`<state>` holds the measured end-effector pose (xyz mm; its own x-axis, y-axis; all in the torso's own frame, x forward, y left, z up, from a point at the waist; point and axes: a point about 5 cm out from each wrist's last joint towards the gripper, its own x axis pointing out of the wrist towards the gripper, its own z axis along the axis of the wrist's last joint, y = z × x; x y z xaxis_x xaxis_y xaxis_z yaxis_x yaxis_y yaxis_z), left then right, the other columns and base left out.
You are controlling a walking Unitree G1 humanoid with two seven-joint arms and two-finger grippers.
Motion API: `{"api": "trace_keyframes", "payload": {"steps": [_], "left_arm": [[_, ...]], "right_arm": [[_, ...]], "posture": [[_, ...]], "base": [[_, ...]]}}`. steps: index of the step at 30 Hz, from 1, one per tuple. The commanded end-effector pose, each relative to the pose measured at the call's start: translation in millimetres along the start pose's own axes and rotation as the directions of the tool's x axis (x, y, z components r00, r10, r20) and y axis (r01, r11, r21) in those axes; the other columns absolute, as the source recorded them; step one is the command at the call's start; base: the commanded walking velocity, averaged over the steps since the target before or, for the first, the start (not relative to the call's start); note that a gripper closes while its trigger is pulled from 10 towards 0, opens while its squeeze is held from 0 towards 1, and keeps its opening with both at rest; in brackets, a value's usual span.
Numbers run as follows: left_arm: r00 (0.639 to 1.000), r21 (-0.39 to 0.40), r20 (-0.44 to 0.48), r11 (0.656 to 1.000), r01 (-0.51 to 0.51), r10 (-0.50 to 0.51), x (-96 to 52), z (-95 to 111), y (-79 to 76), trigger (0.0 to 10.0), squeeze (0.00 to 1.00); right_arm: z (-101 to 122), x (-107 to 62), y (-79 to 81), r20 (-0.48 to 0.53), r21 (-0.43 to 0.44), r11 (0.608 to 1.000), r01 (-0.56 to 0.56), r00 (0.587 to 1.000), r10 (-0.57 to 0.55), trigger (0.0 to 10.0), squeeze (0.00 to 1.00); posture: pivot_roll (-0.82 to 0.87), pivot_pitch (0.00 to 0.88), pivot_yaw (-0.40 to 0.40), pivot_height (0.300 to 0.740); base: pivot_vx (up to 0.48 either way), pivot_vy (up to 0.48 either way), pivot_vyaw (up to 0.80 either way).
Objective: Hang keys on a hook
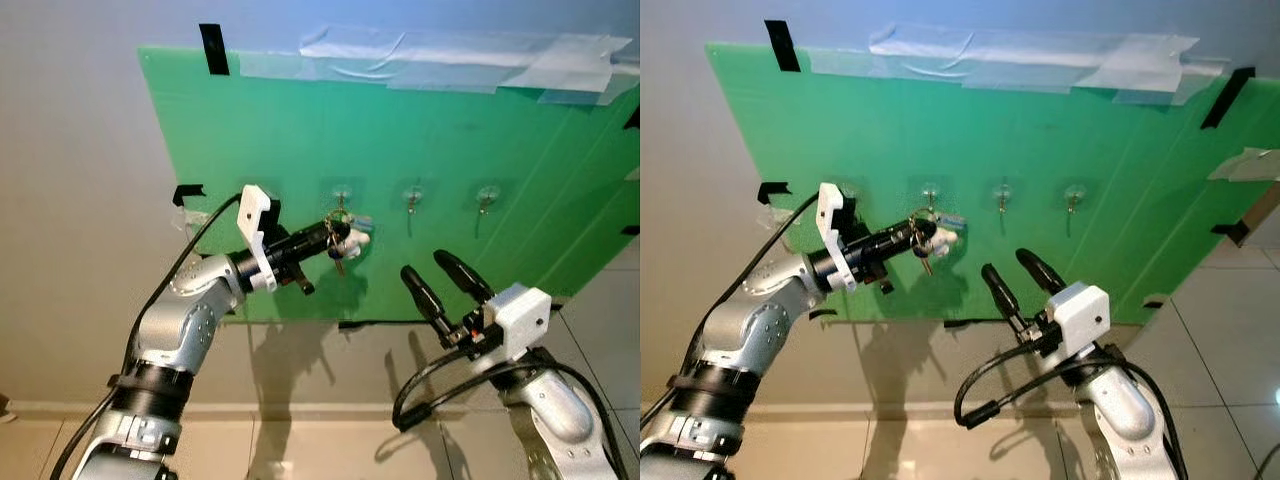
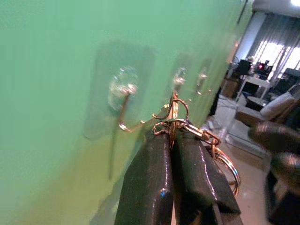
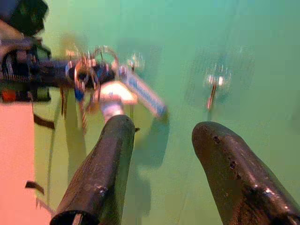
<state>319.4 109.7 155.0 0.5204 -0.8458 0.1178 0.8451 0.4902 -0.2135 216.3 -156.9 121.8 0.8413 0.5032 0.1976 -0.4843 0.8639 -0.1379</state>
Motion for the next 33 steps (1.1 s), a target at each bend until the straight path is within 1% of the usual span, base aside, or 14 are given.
{"api": "trace_keyframes", "payload": {"steps": [1,7,19,21,22,27,29,33], "left_arm": [[1.000,0.033,0.016,0.999,-0.019,0.018,0.8,6.7,5.4,10.0,0.00],[0.999,0.039,0.024,0.999,-0.024,0.023,5.3,7.5,11.6,10.0,0.00],[0.999,0.013,0.035,1.000,0.004,-0.004,11.9,-0.8,10.7,10.0,0.00],[0.999,0.009,0.030,1.000,0.009,-0.010,13.6,-3.5,10.3,10.0,0.00],[0.999,0.014,0.026,1.000,0.028,-0.029,16.7,-4.7,7.5,10.0,0.00],[0.997,0.027,0.036,0.997,0.070,-0.071,21.3,-2.0,-0.4,10.0,0.00],[0.997,0.025,0.035,0.998,0.063,-0.064,20.8,-2.8,0.5,10.0,0.00],[0.999,0.008,0.027,1.000,0.018,-0.018,18.6,-7.6,8.2,10.0,0.00]], "right_arm": [[0.2,-1.6,0.6,0.001,0.001,1.000,0.018,1.000,-0.018,10.0,0.00],[0.2,-4.0,3.7,-0.005,0.017,0.999,0.035,0.999,-0.035,10.0,0.00],[-1.8,-5.3,2.3,-0.008,0.011,0.999,0.050,0.999,-0.050,10.0,0.00],[-2.7,-5.1,2.9,-0.009,0.011,0.999,0.049,0.999,-0.049,10.0,0.00],[-4.4,-4.9,3.9,-0.011,0.011,0.999,0.047,0.999,-0.047,10.0,0.00],[-8.2,-5.8,4.4,-0.018,0.011,0.999,0.049,0.999,-0.048,10.0,0.00],[-9.3,-6.4,4.3,-0.021,0.011,0.999,0.050,0.999,-0.049,10.0,0.00],[-11.5,-8.3,4.1,-0.027,0.014,0.999,0.050,0.998,-0.050,10.0,0.00]], "posture": [[-0.11,0.000,0.000,0.740],[-0.12,0.000,0.002,0.740],[-0.12,0.000,0.001,0.740],[-0.12,0.000,0.001,0.740],[-0.13,0.000,-0.001,0.740],[-0.13,0.000,-0.001,0.740],[-0.13,0.000,-0.001,0.740],[-0.13,0.000,0.004,0.740]], "base": [[0.000,0.000,0.00],[0.000,0.000,0.00],[0.000,0.000,0.00],[0.000,0.000,0.00],[0.000,0.000,0.00],[0.000,0.000,0.00],[0.000,0.000,0.00],[0.000,0.000,0.00]]}}
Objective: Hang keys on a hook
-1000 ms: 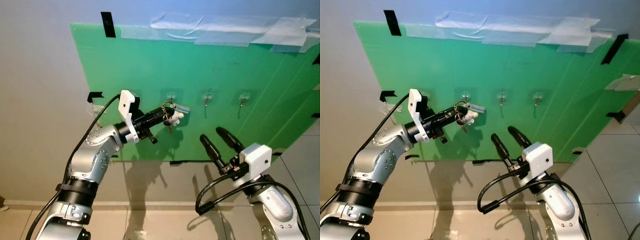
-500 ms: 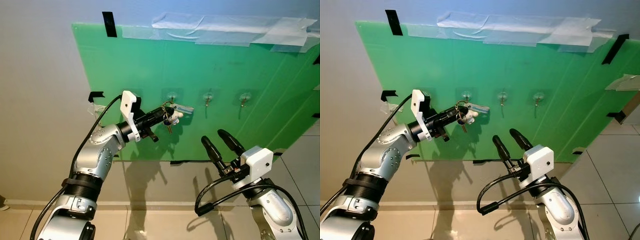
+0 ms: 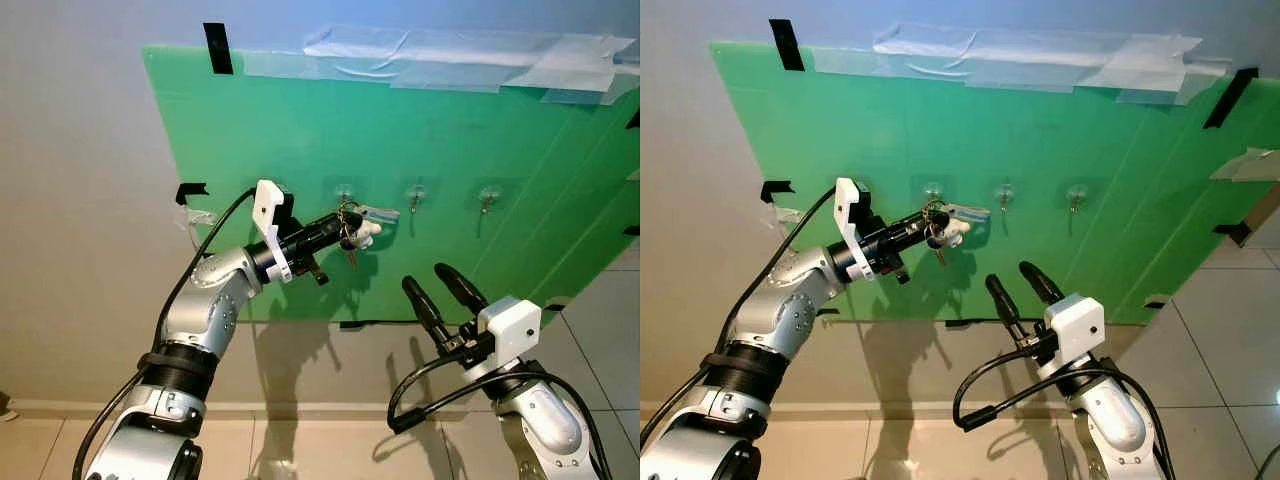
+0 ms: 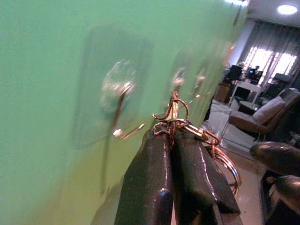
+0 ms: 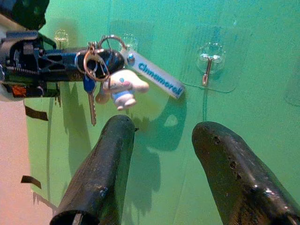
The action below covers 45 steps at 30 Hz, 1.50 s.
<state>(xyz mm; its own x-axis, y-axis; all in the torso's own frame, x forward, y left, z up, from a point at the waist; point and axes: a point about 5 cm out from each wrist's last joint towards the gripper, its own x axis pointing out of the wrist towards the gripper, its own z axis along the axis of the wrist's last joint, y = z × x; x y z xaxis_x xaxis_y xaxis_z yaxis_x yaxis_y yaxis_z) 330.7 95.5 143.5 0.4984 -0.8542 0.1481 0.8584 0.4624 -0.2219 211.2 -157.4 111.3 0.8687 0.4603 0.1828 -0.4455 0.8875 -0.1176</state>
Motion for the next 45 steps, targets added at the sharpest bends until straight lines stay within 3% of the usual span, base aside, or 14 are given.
{"api": "trace_keyframes", "payload": {"steps": [1,5,16,24,25,31,35,36,41,42,45], "left_arm": [[1.000,0.014,0.003,1.000,-0.019,0.019,1.6,4.7,4.4,10.0,0.00],[0.998,-0.048,-0.013,0.997,-0.056,0.055,-2.1,-1.3,10.1,10.0,0.00],[0.998,-0.086,-0.018,0.994,-0.068,0.066,1.0,-8.9,11.8,10.0,0.00],[0.993,-0.060,-0.089,0.995,-0.079,0.073,-1.8,-23.1,10.4,10.0,0.00],[0.991,-0.040,-0.100,0.995,-0.091,0.086,-2.1,-24.0,11.1,10.0,1.00],[0.983,0.119,-0.138,0.987,-0.107,0.123,-7.7,-20.0,11.7,10.0,1.00],[0.981,0.124,-0.156,0.987,-0.099,0.118,-23.1,-21.5,7.7,10.0,1.00],[0.978,0.134,-0.165,0.986,-0.103,0.125,-32.5,-23.7,5.4,10.0,1.00],[0.978,0.172,-0.147,0.977,-0.122,0.148,-39.6,-18.8,2.3,10.0,1.00],[0.979,0.234,-0.135,0.965,-0.120,0.155,-42.9,-13.3,-2.7,10.0,1.00],[0.978,0.304,-0.134,0.946,-0.114,0.161,-46.8,-8.8,-8.5,10.0,1.00]], "right_arm": [[-3.1,-2.1,0.3,-0.006,0.003,1.000,0.001,1.000,-0.001,10.0,0.00],[-4.7,-3.4,-0.5,-0.011,0.001,1.000,-0.002,1.000,0.002,10.0,0.00],[-3.8,-3.1,0.8,-0.013,-0.006,1.000,-0.013,1.000,0.013,10.0,0.00],[-0.5,-2.4,2.5,-0.012,-0.008,1.000,-0.014,1.000,0.014,10.0,0.00],[0.0,-2.4,2.8,-0.011,-0.007,1.000,-0.013,1.000,0.013,10.0,0.00],[1.8,-2.6,4.6,-0.010,-0.007,1.000,-0.011,1.000,0.011,10.0,0.00],[1.2,-3.5,4.9,-0.015,-0.006,1.000,-0.004,1.000,0.004,10.0,0.00],[0.1,-4.0,5.0,-0.018,-0.002,1.000,-0.001,1.000,0.001,10.0,0.00],[-2.6,-5.0,4.7,-0.023,0.001,1.000,-0.003,1.000,0.003,10.0,0.00],[-4.7,-5.9,4.1,-0.027,0.002,1.000,-0.004,1.000,0.004,10.0,0.00],[-6.4,-6.8,3.2,-0.030,0.001,1.000,-0.002,1.000,0.002,10.0,0.00]], "posture": [[-0.13,0.000,0.004,0.740],[-0.13,0.000,0.004,0.740],[-0.13,0.000,0.003,0.740],[-0.14,0.000,0.007,0.740],[-0.14,0.000,0.007,0.740],[-0.14,0.000,0.019,0.740],[-0.13,0.000,0.019,0.740],[-0.12,0.000,0.018,0.740],[-0.11,0.000,0.018,0.740],[-0.10,0.000,0.019,0.740],[-0.09,0.000,0.017,0.740]], "base": [[0.000,0.000,0.00],[0.000,0.000,0.00],[0.000,0.000,0.00],[0.000,0.000,0.00],[0.000,0.000,0.00],[0.000,0.000,0.00],[0.000,0.000,0.00],[0.000,0.000,0.00],[0.000,0.000,0.00],[0.000,0.000,0.00],[0.000,0.000,0.00]]}}
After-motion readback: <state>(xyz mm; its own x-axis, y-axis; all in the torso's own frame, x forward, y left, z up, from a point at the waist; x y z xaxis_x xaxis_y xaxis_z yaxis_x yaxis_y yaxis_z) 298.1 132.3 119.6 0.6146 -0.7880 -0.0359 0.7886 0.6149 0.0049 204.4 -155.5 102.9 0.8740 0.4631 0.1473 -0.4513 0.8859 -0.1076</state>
